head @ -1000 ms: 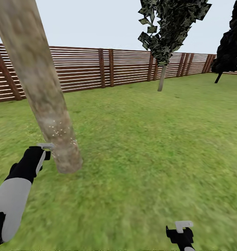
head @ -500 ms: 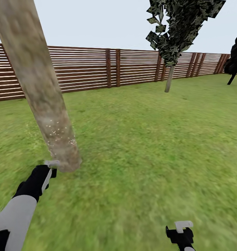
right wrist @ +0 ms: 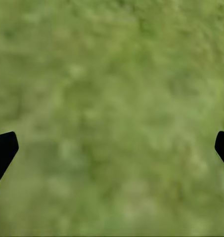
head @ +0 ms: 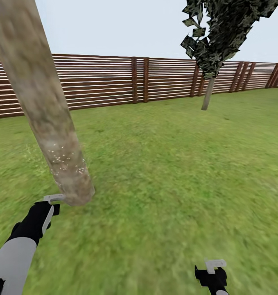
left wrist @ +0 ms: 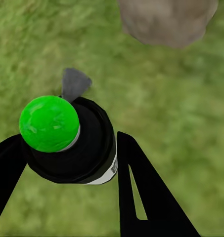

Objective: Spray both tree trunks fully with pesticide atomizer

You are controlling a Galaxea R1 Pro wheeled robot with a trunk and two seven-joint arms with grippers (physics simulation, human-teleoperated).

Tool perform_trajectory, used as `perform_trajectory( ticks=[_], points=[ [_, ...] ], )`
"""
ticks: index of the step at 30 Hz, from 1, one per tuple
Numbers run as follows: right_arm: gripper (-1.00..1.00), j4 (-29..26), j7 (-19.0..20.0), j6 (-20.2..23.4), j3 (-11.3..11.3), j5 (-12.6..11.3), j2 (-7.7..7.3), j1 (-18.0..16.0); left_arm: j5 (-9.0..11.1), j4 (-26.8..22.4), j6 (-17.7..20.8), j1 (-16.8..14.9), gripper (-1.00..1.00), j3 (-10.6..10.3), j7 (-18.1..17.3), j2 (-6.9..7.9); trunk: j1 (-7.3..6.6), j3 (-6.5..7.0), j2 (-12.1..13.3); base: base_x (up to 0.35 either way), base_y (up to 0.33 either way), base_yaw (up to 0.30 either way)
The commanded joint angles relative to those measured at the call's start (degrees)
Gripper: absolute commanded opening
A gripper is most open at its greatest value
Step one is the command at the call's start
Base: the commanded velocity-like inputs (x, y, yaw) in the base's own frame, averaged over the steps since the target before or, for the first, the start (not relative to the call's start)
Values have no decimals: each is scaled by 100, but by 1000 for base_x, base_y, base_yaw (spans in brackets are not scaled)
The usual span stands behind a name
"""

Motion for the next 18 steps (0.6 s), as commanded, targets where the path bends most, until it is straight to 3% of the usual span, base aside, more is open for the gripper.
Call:
perform_trajectory(
  ticks=[1,8,18],
  points=[
    [100,3,-22,-9,48,-25,-1,-1,-60,-6,30,-5,-100,8,-21,-9,1,-5,-2,244,-183,277],
    [100,5,-21,-9,48,-23,2,-1,-71,-9,29,-5,-100,-2,-20,-47,1,-5,-2,253,-156,277],
    [100,5,-19,-9,48,-24,-1,-1,-23,-93,48,-5,-100,-37,-124,-111,1,-5,-2,84,-53,243]
  ],
)
